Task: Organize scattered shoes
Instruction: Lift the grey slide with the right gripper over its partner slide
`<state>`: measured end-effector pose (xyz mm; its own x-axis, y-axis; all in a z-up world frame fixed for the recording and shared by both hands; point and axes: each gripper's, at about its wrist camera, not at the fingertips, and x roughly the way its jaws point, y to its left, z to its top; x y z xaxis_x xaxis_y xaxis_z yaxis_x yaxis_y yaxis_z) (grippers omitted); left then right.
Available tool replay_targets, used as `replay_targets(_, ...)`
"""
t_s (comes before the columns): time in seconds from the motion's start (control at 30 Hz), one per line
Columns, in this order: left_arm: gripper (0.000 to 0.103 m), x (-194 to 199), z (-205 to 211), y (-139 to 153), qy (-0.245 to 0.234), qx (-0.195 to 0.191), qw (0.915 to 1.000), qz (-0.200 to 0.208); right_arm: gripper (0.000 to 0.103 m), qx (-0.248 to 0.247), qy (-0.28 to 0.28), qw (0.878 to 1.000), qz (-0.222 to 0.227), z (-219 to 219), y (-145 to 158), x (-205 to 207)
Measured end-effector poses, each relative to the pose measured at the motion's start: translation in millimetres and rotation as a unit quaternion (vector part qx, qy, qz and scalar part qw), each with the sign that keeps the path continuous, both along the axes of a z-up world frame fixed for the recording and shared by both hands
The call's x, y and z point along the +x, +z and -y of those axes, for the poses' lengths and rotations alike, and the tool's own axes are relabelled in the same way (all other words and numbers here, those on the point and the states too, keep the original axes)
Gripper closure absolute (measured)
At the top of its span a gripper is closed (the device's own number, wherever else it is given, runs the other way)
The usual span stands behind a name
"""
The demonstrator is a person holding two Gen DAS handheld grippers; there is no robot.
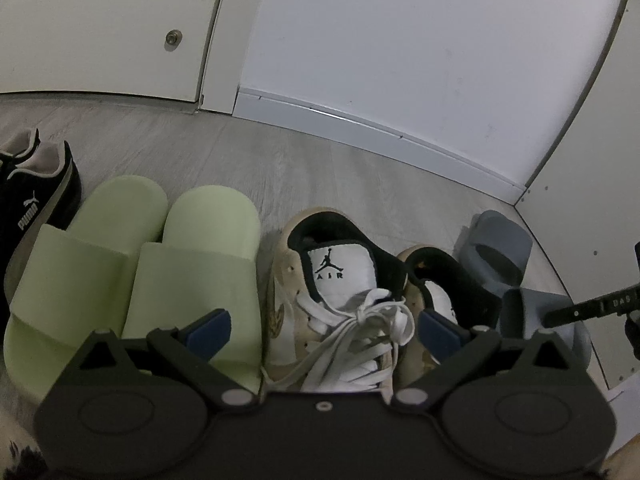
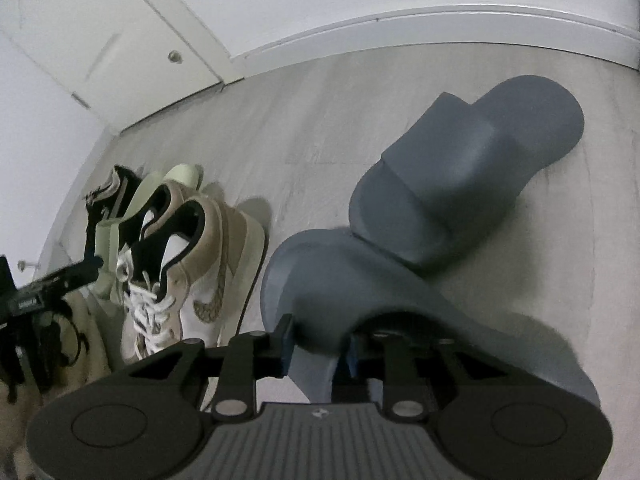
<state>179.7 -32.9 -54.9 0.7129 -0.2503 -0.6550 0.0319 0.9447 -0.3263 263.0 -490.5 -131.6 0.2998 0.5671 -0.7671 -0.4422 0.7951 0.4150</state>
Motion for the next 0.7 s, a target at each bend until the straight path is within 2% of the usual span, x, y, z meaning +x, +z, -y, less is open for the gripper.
replay_targets(0.13,0.002,-1,-1,1,0.000,0.000,1.0000,0.003,0.075,0.002,0.014,1.000,-0.019,3,0,-3)
replay_targets(0.23,0.002,-2,-1,1,0.001,-0.002,1.0000,0.004,0.075,-0.035,0.039,0.998,-0.039,-2,-5,-8)
replay_targets(0.33,0.002,-2,-1,1,0.002,0.001,1.0000,0.006,0.075,-0.069,0.030,0.997,-0.033,-7,-8,-10)
replay_targets(0.47,0.002,-2,-2,1,0.006,-0.001,1.0000,0.005,0.073,-0.071,0.006,0.997,-0.024,-10,-8,-15)
replay_targets(0.57,0.002,-2,-3,2,0.008,-0.007,0.9999,0.006,0.062,-0.102,-0.021,0.995,-0.002,-20,-5,-26)
replay_targets(0.63,0.002,-3,-3,3,0.007,-0.009,0.9999,0.008,0.047,-0.146,-0.061,0.987,0.022,-29,0,-38)
replay_targets(0.67,0.002,-3,-3,3,0.007,-0.010,0.9999,0.010,0.043,-0.156,-0.077,0.984,0.031,-34,2,-44)
replay_targets(0.7,0.002,-3,-4,4,0.006,-0.010,0.9999,0.011,0.034,-0.166,-0.103,0.980,0.044,-40,5,-52)
